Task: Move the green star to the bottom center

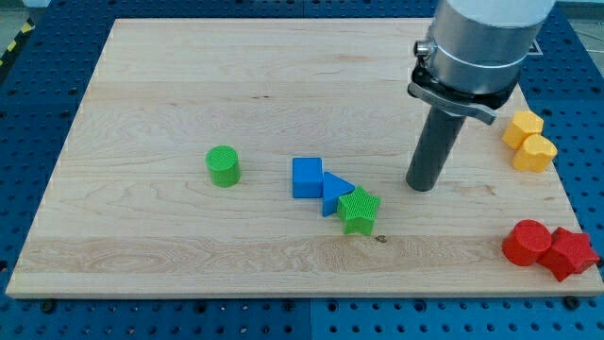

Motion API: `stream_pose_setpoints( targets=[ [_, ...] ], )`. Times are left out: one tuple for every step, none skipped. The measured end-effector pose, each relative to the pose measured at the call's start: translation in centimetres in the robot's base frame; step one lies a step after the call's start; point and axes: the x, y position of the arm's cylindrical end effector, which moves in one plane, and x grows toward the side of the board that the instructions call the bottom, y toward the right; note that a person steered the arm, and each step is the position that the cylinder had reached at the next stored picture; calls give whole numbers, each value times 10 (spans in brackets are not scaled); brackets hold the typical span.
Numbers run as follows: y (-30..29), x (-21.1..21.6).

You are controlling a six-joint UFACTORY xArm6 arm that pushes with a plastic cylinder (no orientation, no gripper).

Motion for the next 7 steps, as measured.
stream_pose_setpoints(
  targets=[
    [-8, 1],
    [-10, 28],
    [-24, 58],
    [-37, 55],
    [-28, 2],
    [-26, -10],
    [-47, 7]
  ],
)
